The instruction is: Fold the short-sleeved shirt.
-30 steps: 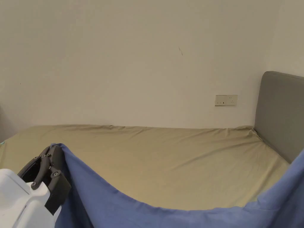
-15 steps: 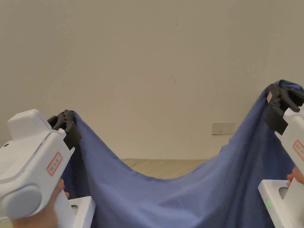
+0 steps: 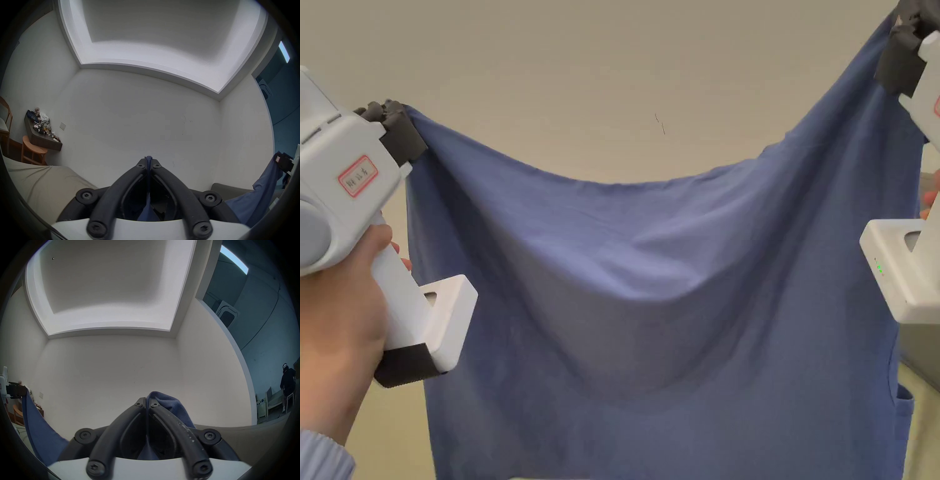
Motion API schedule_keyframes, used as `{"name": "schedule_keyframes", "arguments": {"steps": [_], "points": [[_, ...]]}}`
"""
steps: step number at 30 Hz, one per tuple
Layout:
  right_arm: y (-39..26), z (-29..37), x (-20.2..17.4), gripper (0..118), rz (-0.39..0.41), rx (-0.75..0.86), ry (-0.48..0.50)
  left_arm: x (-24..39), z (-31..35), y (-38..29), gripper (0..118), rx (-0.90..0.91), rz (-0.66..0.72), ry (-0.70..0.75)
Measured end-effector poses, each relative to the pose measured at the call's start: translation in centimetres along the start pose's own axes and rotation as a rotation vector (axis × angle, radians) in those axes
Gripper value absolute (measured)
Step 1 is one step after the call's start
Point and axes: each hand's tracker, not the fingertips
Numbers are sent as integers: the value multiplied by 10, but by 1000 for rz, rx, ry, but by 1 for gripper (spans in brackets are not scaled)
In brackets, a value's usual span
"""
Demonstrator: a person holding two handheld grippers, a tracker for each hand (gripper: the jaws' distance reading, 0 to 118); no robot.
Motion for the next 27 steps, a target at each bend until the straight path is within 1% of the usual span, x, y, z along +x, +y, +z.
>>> {"name": "schedule_keyframes", "arguments": {"steps": [2,3,4,6,7,9,12,15,17,20,23,24,26,27], "points": [[1,-10,2,5,22,11,3,-4,0,-2,1,11,10,1],[2,-10,3,5,22,11,7,-6,0,-3,1,13,21,0],[1,-7,5,5,17,16,18,-6,2,-6,1,11,24,0],[-5,1,2,5,37,13,24,-10,8,-14,1,5,22,-3],[-9,4,3,5,43,0,33,-12,12,-18,1,-2,22,-4],[-20,19,2,5,28,-39,49,-15,18,-31,1,-24,24,-6],[-42,49,5,5,46,-120,75,-25,39,-52,1,-92,33,-1],[-61,99,6,5,36,-216,103,-40,75,-73,1,-179,44,-2],[-70,134,8,5,37,-280,128,-48,98,-85,1,-233,18,1],[-75,191,14,5,12,-351,139,-63,145,-90,1,-320,-9,-4],[-66,253,19,5,10,-413,147,-77,201,-82,1,-384,-49,4],[-61,276,21,5,-6,-449,148,-82,222,-80,1,-400,-45,5],[-49,318,24,5,-26,-482,160,-89,264,-73,1,-457,-90,1],[-44,345,24,5,-5,-503,174,-93,291,-70,1,-482,-105,-1]]}}
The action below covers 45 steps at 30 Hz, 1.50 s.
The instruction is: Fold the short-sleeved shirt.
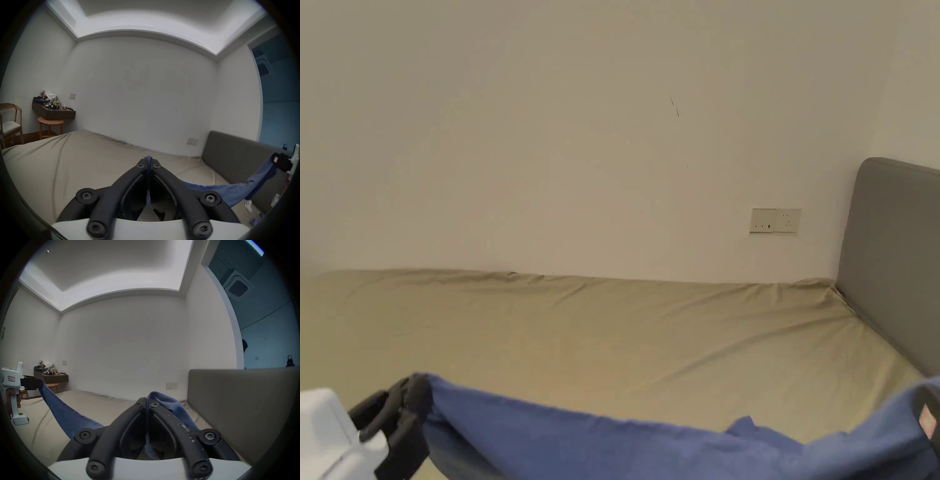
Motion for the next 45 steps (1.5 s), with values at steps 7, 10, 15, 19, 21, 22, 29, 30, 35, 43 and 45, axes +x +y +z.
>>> {"name": "schedule_keyframes", "arguments": {"steps": [7,10,15,19,21,22,29,30,35,43,45], "points": [[-69,110,-27,5,55,-252,49,-21,109,-82,1,-255,-55,21],[-108,138,-28,5,-3,-424,62,-29,132,-122,1,-415,-92,14],[-168,151,-15,5,-90,-767,66,-47,140,-179,1,-681,-92,59],[-217,126,5,5,-115,-964,-25,-80,112,-212,1,-834,-56,145],[-232,111,15,5,-162,-1017,-50,-86,98,-212,1,-874,-45,177],[-230,108,17,5,-135,-1019,-66,-89,89,-216,1,-896,-56,179],[-231,106,26,5,-89,-948,-66,-78,77,-220,3,-918,-140,164],[-223,112,26,6,-104,-911,-60,-75,83,-214,4,-855,-124,168],[-175,141,20,108,-88,-580,-113,-73,129,-176,118,-524,-45,113],[-135,159,3,12,-71,-328,-110,-39,173,-132,0,-256,-59,51],[-134,162,2,2,-109,-315,-116,-37,174,-132,0,-263,-60,45]]}}
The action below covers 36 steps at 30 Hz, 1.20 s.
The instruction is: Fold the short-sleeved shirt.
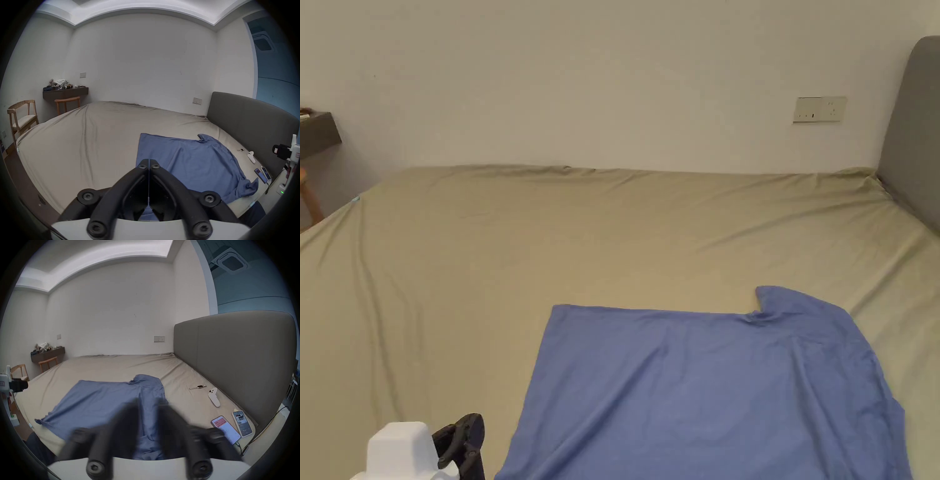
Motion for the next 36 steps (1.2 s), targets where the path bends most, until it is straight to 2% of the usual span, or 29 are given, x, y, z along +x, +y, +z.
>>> {"name": "schedule_keyframes", "arguments": {"steps": [3,7,8,9,10,11,13,18,19,20,21,22,23,24,27,28,31,32,34,35,36], "points": [[0,2,-2,1,-30,-28,48,-1,1,-5,0,-40,14,-31],[-9,2,-4,1,-1,-69,41,-24,-10,-21,0,-188,11,-13],[-11,1,-3,1,-4,-85,41,-27,-15,-23,12,-271,20,-9],[-12,1,-3,1,-12,-105,41,-32,-25,-28,55,-360,38,-1],[-14,0,-2,1,-18,-119,38,-35,-33,-33,94,-427,31,13],[-16,-1,-1,1,-22,-135,34,-38,-41,-41,118,-482,20,11],[-21,-5,4,1,-23,-164,27,-37,-52,-53,113,-590,15,6],[-36,-15,13,1,-10,-238,35,-43,-85,-70,98,-697,51,48],[-38,-17,14,1,-2,-251,32,-43,-91,-71,85,-710,57,39],[-40,-19,15,2,4,-260,28,-45,-96,-73,62,-723,59,40],[-37,-18,13,2,9,-283,27,-43,-100,-74,23,-748,50,33],[-38,-20,14,3,7,-307,27,-40,-102,-76,11,-774,30,18],[-41,-23,16,6,5,-323,28,-38,-104,-77,11,-778,29,4],[-44,-28,19,24,10,-367,29,-30,-98,-75,8,-780,16,13],[-54,-45,21,111,7,-524,52,-29,-95,-68,4,-775,25,6],[-58,-50,23,118,17,-564,49,-31,-98,-68,4,-768,34,0],[-74,-66,23,104,59,-663,43,-31,-91,-60,4,-742,52,-11],[-79,-72,25,94,72,-705,35,-33,-86,-57,4,-736,61,-15],[-85,-78,27,38,83,-746,29,-34,-83,-54,4,-731,78,-20],[-88,-79,28,14,72,-732,24,-34,-81,-53,4,-731,81,-22],[-89,-79,30,11,57,-732,28,-35,-82,-54,4,-731,81,-22]]}}
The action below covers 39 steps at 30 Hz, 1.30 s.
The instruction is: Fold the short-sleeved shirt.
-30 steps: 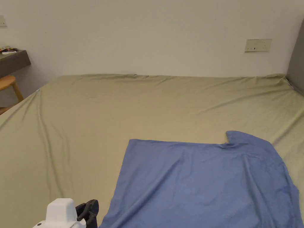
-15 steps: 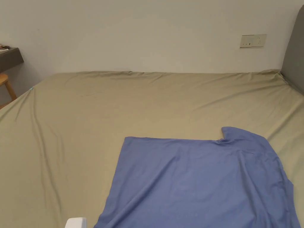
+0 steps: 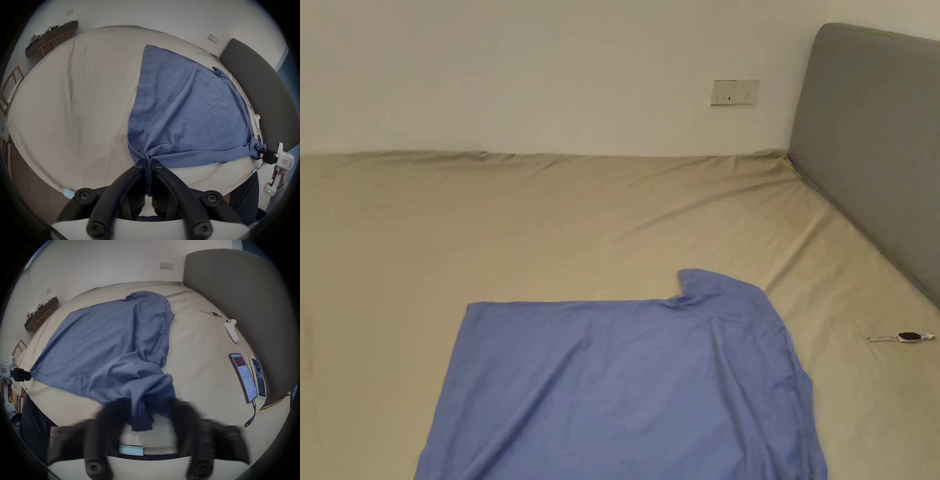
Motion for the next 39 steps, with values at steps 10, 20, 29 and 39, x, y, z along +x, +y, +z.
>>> {"name": "schedule_keyframes", "arguments": {"steps": [10,20,29,39], "points": [[73,56,7,9,-118,220,117,8,30,75,4,132,48,-46],[177,-68,9,9,-77,106,37,26,-103,176,4,-5,124,52],[170,-115,11,17,-66,17,-9,13,-125,176,18,8,72,50],[140,-4,6,104,-96,491,-85,23,-15,119,102,403,-83,26]]}}
